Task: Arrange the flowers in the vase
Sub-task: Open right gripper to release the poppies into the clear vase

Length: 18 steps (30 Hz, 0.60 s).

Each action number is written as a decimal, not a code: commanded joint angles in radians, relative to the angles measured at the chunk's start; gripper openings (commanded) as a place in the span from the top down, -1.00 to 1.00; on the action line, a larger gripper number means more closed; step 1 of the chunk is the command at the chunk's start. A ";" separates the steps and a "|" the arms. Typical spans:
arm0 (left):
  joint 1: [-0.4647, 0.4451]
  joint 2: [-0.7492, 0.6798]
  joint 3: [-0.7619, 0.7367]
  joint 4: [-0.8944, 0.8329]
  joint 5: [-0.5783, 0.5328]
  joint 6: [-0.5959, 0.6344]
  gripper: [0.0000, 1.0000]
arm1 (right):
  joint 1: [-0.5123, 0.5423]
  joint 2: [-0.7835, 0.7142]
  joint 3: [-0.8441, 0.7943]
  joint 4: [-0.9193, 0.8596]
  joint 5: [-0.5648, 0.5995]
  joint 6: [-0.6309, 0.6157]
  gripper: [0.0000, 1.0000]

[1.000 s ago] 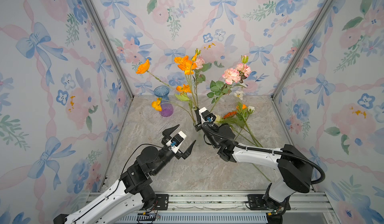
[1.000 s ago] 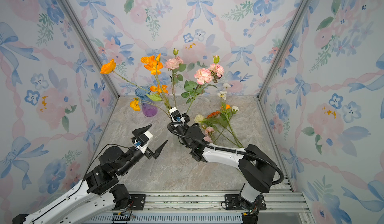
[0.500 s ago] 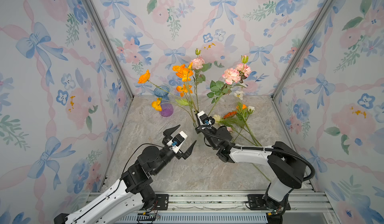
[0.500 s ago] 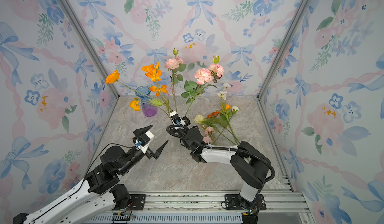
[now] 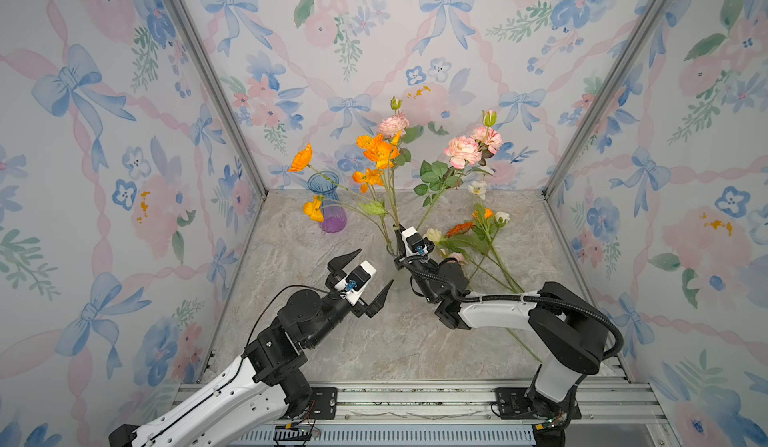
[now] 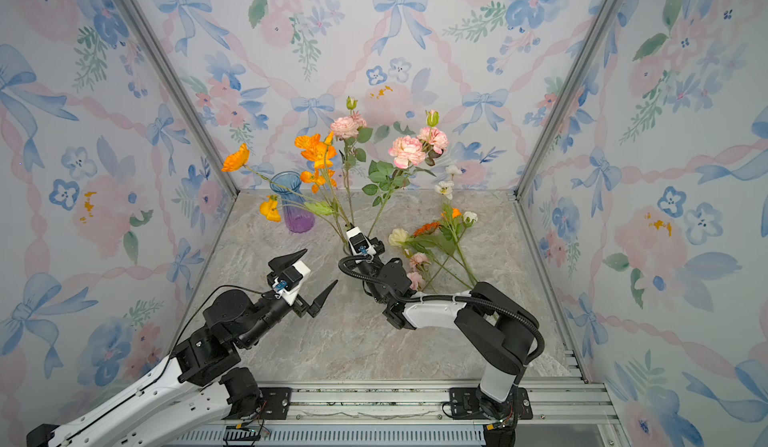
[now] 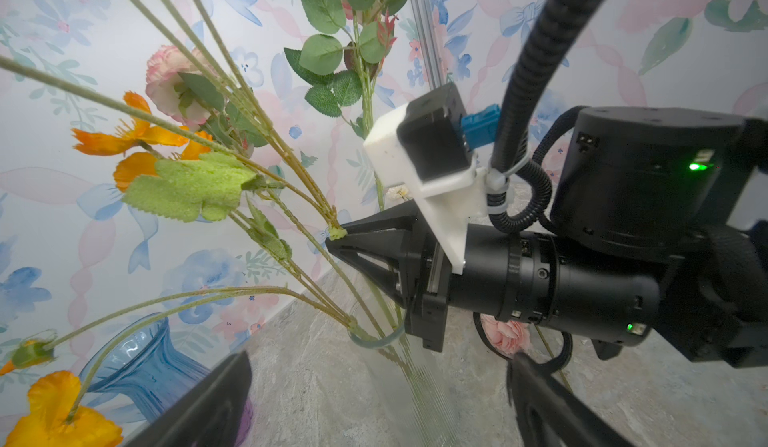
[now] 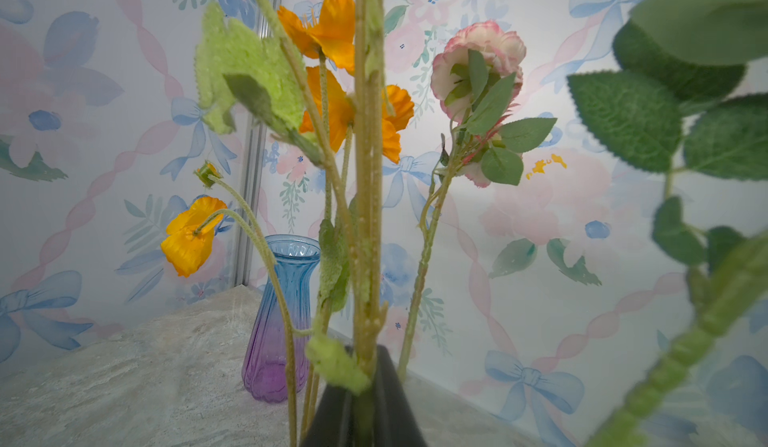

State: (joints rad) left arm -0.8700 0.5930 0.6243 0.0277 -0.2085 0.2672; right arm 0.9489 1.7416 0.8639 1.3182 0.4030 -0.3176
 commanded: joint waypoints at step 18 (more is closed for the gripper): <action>0.012 0.000 -0.010 -0.006 0.015 -0.008 -0.96 | 0.047 -0.040 -0.063 0.087 0.064 -0.036 0.41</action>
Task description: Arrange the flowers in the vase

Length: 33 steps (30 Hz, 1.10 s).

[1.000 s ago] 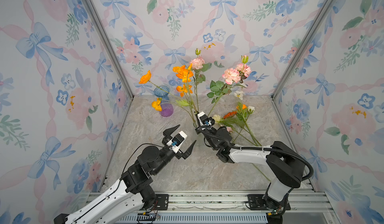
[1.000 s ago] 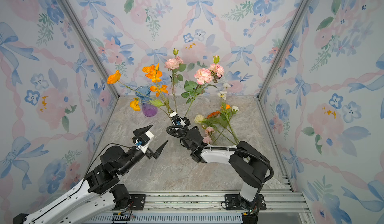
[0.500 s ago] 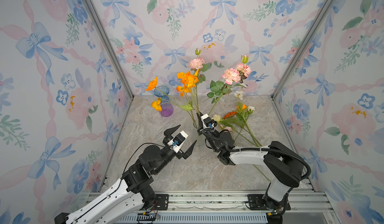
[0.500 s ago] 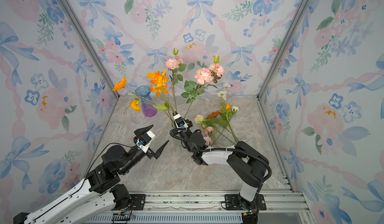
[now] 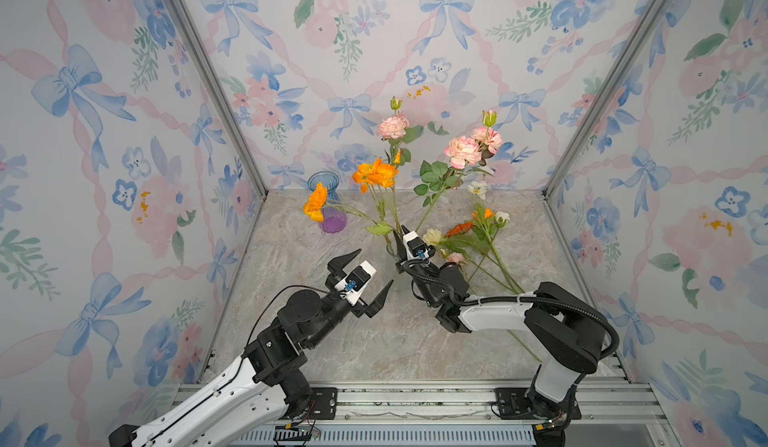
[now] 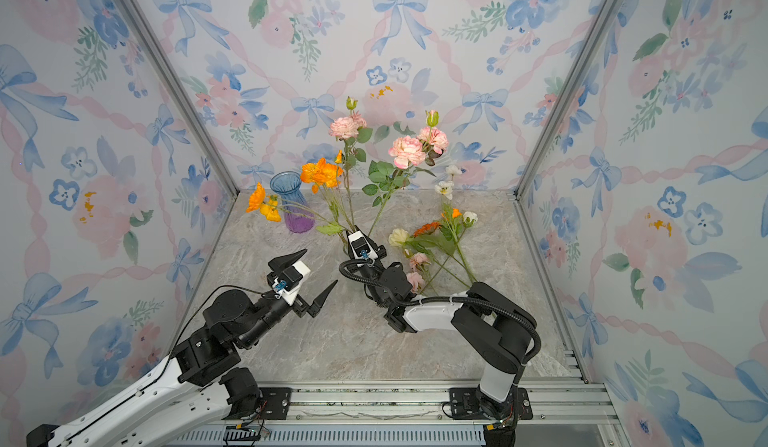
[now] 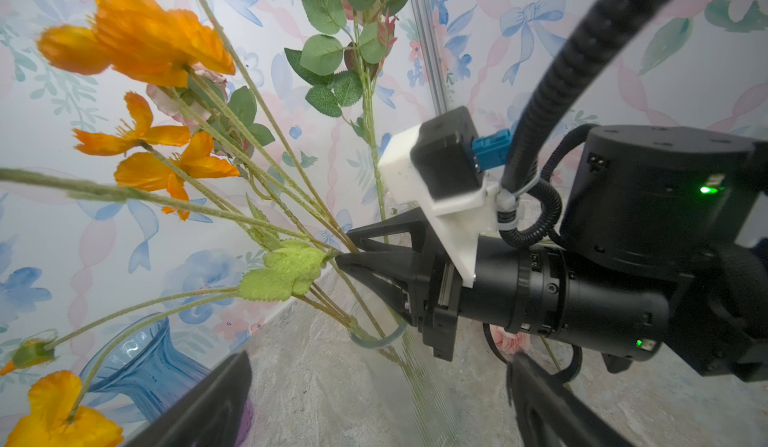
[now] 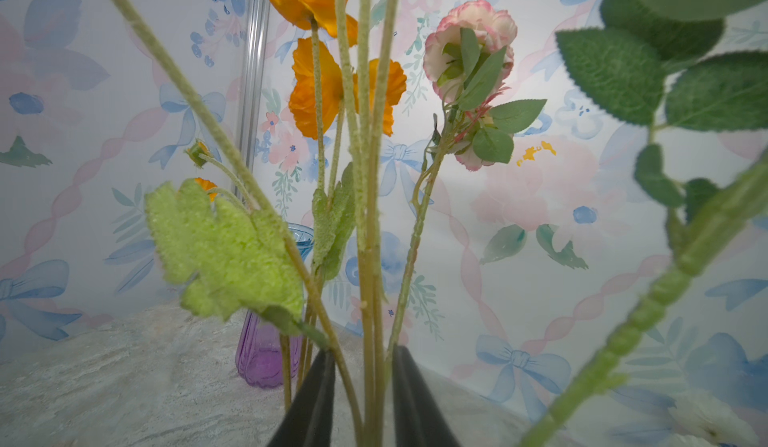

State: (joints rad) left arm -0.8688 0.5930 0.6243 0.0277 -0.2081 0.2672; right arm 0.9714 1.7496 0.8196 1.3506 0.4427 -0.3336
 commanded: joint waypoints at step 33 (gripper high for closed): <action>0.014 0.060 0.000 -0.024 0.066 -0.008 -0.96 | 0.058 -0.334 0.154 -0.914 0.158 0.226 -0.49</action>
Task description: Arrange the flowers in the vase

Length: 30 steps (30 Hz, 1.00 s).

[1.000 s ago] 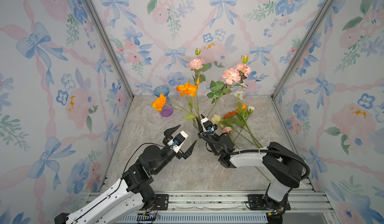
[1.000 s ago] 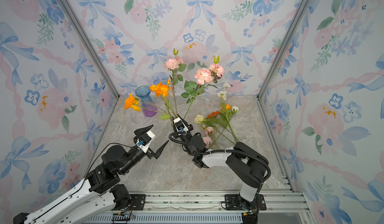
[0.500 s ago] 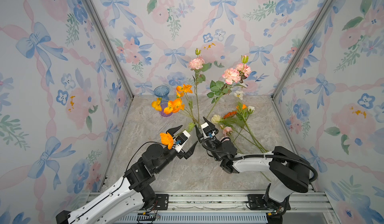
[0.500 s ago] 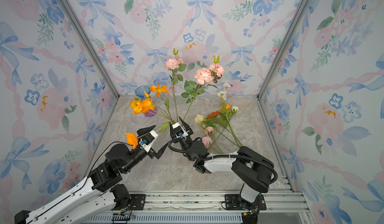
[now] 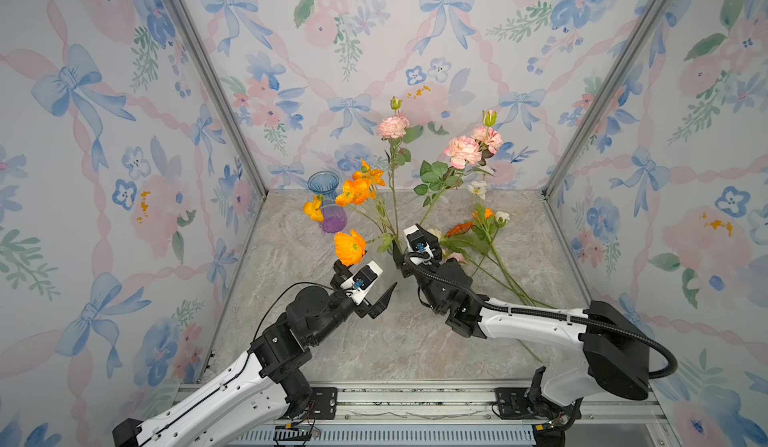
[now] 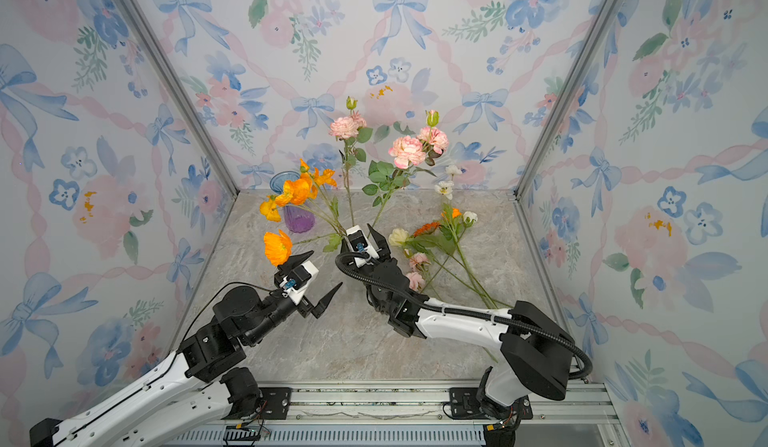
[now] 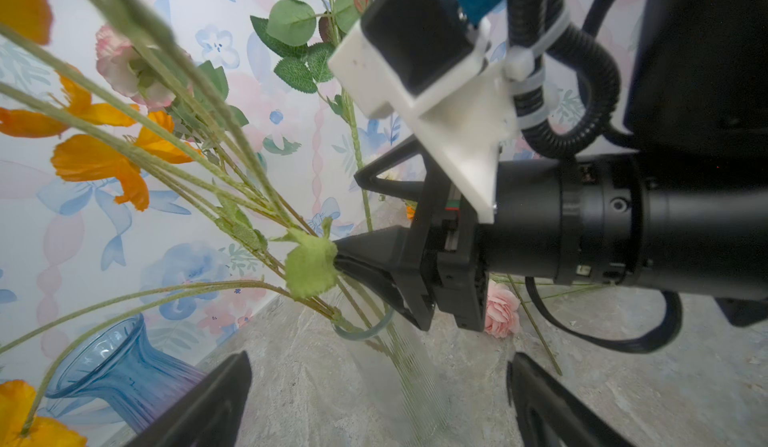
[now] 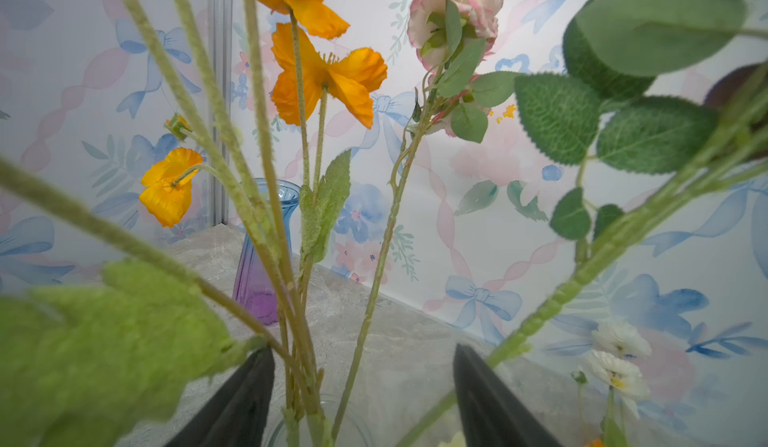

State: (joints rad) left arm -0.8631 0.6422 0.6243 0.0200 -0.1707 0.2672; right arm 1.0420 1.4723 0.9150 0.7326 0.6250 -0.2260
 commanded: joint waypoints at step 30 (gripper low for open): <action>-0.050 0.133 0.161 -0.345 0.158 -0.318 -0.96 | -0.136 -0.445 -0.046 -0.963 -0.081 0.539 -0.83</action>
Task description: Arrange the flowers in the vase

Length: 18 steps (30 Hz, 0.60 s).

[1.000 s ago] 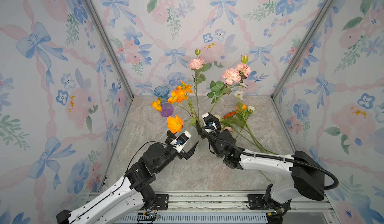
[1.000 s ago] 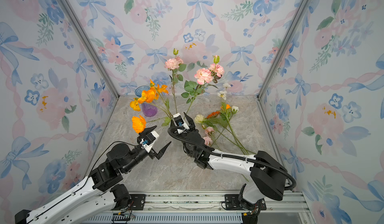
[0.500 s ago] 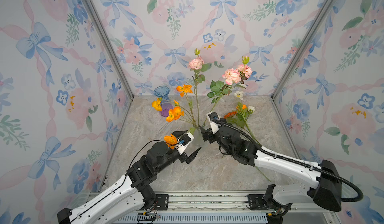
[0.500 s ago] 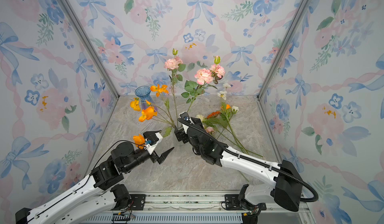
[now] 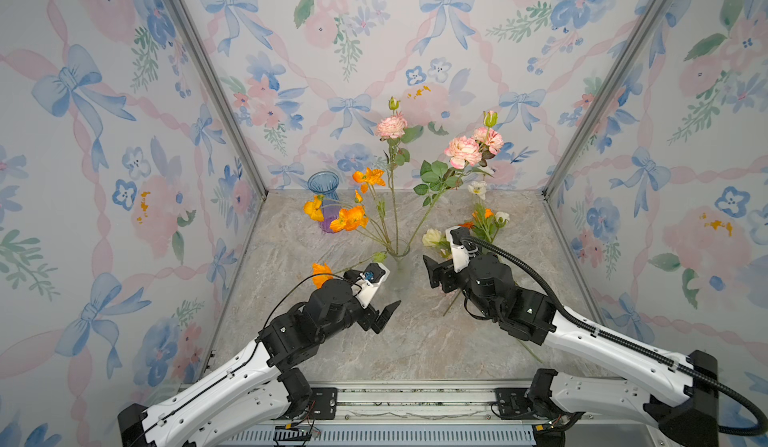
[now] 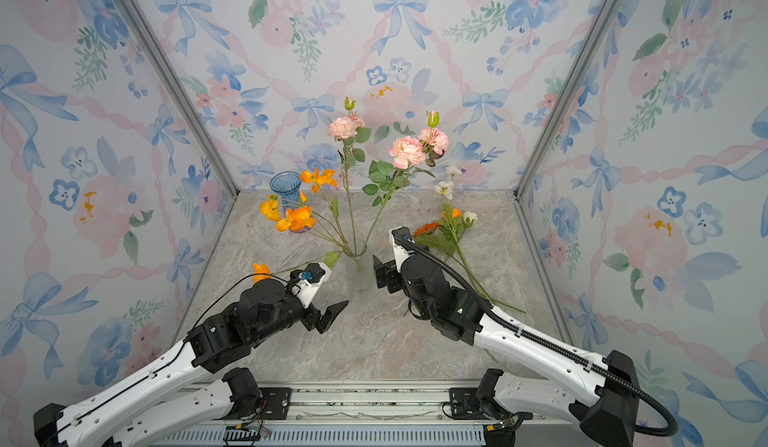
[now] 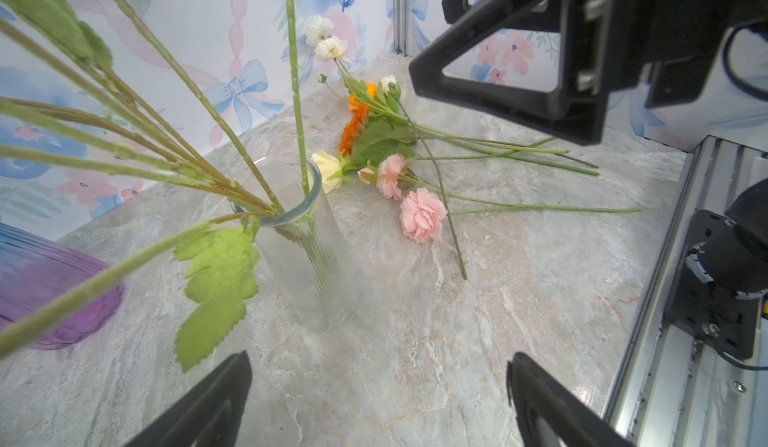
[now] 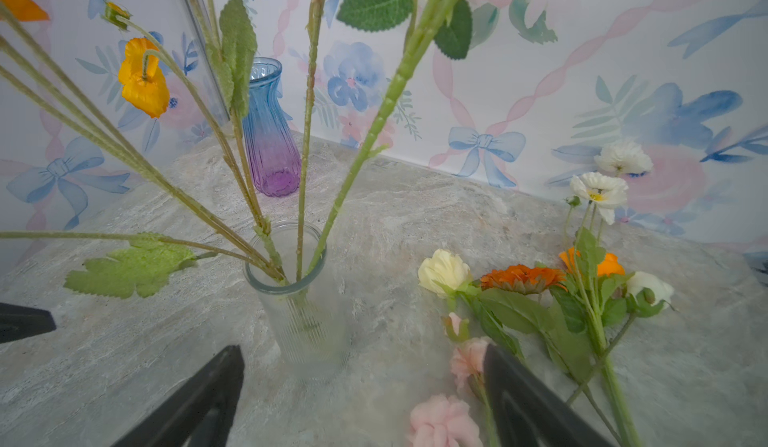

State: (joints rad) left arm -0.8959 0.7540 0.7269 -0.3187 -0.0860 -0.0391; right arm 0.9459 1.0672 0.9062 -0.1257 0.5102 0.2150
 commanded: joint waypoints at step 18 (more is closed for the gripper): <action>-0.219 0.564 0.463 0.082 -0.018 0.293 -0.96 | -0.705 -0.030 -0.241 -0.126 -0.509 0.403 -0.32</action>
State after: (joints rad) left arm -1.1126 1.2812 1.1419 -0.2481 -0.0902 0.1253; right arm 0.3038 0.9794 0.6872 -0.3462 0.1993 0.5613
